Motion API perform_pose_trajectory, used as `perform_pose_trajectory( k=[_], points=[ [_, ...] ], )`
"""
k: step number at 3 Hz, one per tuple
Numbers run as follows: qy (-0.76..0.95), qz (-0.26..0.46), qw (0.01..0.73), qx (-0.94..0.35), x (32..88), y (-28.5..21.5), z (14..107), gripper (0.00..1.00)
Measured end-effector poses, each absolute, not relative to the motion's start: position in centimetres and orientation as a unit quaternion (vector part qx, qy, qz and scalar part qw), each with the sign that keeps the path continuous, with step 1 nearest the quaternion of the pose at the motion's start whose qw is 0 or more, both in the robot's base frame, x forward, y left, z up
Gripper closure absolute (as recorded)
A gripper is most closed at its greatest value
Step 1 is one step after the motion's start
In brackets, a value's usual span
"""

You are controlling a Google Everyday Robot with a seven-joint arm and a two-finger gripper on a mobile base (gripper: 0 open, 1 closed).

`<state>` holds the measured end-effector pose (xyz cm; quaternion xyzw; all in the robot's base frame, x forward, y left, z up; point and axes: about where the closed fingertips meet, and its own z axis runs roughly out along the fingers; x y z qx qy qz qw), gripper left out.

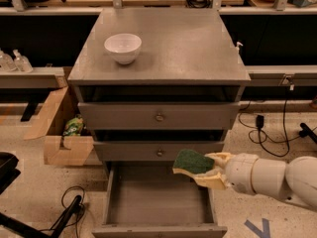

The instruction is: Place sponge into bottom drawer

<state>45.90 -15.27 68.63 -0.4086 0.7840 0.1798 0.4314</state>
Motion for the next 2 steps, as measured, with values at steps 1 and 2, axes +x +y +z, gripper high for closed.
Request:
perform_pose_trajectory(
  k=[1, 2],
  points=[
    [0.786, 0.176, 0.42, -0.419, 48.05, -13.75, 64.72, 1.0],
    [0.786, 0.176, 0.42, -0.419, 48.0, -13.77, 64.76, 1.0]
  ],
)
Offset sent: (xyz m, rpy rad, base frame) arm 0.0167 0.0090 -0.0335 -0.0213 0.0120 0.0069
